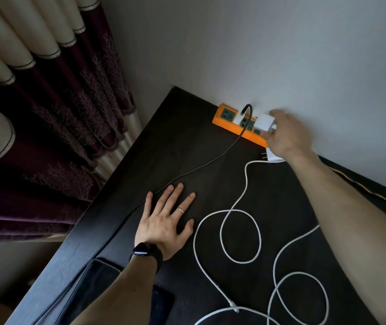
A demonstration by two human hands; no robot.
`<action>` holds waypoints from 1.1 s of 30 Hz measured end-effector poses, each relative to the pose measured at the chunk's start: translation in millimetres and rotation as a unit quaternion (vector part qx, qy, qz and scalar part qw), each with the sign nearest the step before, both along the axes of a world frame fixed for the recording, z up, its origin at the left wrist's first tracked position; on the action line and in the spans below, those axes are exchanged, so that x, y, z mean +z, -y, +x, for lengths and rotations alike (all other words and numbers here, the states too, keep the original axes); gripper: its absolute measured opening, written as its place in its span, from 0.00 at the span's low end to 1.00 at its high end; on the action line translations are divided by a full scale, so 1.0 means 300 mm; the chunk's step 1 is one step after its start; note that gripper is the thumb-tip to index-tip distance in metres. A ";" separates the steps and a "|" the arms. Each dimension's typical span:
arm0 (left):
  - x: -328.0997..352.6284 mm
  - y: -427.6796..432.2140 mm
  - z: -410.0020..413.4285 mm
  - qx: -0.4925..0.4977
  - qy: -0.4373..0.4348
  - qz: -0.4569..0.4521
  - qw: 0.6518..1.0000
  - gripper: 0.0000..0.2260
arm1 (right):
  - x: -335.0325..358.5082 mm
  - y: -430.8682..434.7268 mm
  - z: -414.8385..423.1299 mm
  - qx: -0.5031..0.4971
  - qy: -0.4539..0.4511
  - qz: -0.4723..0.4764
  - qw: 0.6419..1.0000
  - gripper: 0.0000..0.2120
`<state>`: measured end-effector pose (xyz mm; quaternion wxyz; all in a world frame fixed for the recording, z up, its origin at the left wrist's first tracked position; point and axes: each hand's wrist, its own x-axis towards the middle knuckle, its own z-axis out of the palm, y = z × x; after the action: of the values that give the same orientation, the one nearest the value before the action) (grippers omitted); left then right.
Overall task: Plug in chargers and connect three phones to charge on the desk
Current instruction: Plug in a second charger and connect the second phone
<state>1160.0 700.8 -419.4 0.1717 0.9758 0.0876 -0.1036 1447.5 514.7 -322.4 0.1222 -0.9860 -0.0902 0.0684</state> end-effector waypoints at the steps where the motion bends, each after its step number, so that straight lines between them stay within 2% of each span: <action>1: -0.001 -0.001 -0.001 0.001 -0.001 0.001 1.000 0.29 | 0.005 -0.002 0.010 -0.009 0.009 0.002 1.000 0.26; 8: 0.003 -0.007 0.000 0.002 -0.004 -0.001 1.000 0.29 | 0.042 0.008 0.046 0.009 0.023 -0.068 0.997 0.26; 13: 0.000 -0.006 0.000 0.002 -0.005 0.002 1.000 0.29 | 0.059 0.005 0.051 0.040 -0.003 -0.077 0.996 0.27; 19: 0.001 -0.003 0.003 0.000 -0.009 0.003 1.000 0.29 | 0.090 -0.043 0.052 0.054 0.016 -0.086 0.995 0.24; 24: -0.005 0.000 0.000 0.007 0.003 0.003 1.000 0.29 | 0.080 -0.062 0.056 0.059 0.000 -0.116 0.991 0.27; 33: -0.014 -0.006 -0.001 0.007 0.007 -0.008 1.000 0.29 | 0.077 -0.093 0.070 0.067 -0.003 -0.112 0.991 0.27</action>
<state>1159.7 702.7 -423.6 0.1809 0.9743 0.0928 -0.0965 1468.6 542.7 -299.3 0.0061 -0.9851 -0.1470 0.0892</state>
